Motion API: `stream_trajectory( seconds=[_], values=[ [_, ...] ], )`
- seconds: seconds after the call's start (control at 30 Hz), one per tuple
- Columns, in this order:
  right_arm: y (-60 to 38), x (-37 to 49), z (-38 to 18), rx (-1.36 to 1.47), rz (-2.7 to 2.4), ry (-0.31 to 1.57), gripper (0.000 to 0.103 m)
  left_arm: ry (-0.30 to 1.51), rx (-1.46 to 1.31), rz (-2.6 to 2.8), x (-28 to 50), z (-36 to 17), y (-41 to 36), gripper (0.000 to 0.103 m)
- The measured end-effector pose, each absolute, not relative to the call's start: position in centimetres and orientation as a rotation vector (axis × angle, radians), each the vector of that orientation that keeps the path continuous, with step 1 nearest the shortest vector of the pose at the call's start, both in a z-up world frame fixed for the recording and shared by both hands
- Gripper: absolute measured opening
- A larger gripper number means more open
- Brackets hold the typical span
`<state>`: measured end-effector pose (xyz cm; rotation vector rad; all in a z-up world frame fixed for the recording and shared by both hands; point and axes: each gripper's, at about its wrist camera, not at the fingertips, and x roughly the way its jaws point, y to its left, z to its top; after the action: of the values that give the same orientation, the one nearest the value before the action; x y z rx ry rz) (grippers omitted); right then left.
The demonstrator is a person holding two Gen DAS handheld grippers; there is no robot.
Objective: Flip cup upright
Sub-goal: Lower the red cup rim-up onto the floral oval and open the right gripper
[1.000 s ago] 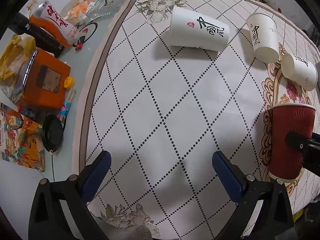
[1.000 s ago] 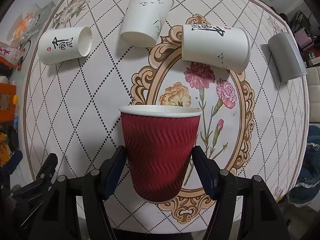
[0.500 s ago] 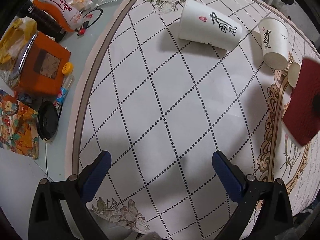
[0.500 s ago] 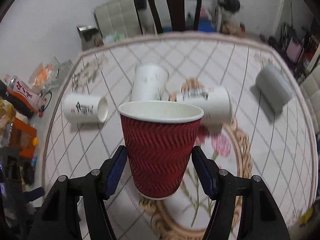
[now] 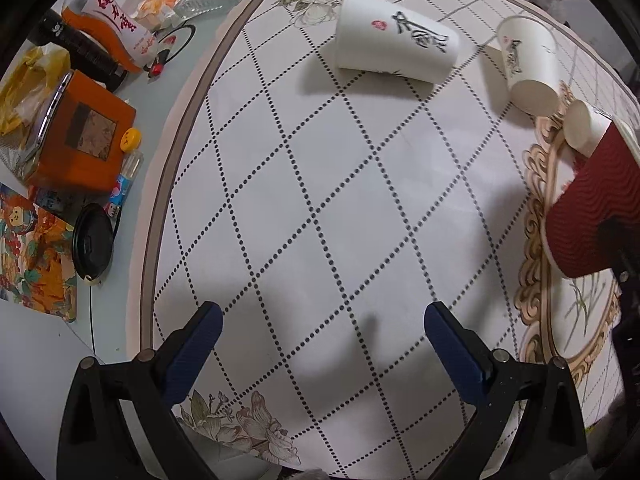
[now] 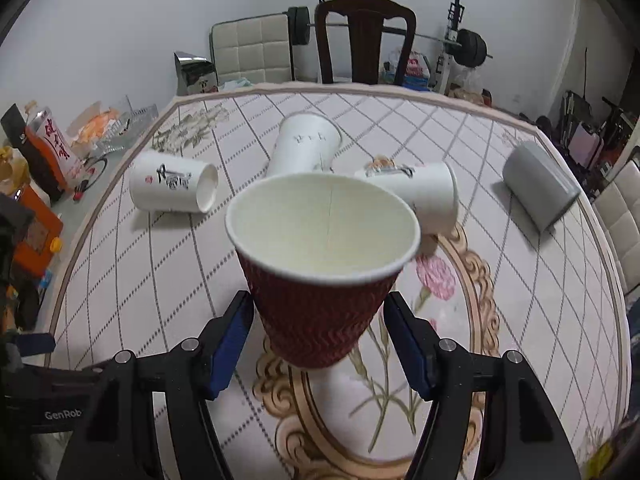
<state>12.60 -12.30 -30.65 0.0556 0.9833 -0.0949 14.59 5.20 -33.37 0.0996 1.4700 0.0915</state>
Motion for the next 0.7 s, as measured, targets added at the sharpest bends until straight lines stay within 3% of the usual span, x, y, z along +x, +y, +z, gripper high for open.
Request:
stream_trajectory(
  seconds=[0.1,0.23,0.7],
  values=[
    [-12.4,11.7,-30.7,0.054,-0.112,1.012,0.07,1.459,0.113,0.07,13.9,-32.8,4.8,0.103],
    [-12.7,10.4,-30.3,0.063,-0.145,1.029,0.084,1.423,0.143,0.047,13.0,-31.6,4.2,0.103],
    [-15.2,4.9,-24.4,0.068,-0.232,1.004,0.102,1.298,0.14,0.049,9.4,-25.3,3.6,0.103]
  ],
)
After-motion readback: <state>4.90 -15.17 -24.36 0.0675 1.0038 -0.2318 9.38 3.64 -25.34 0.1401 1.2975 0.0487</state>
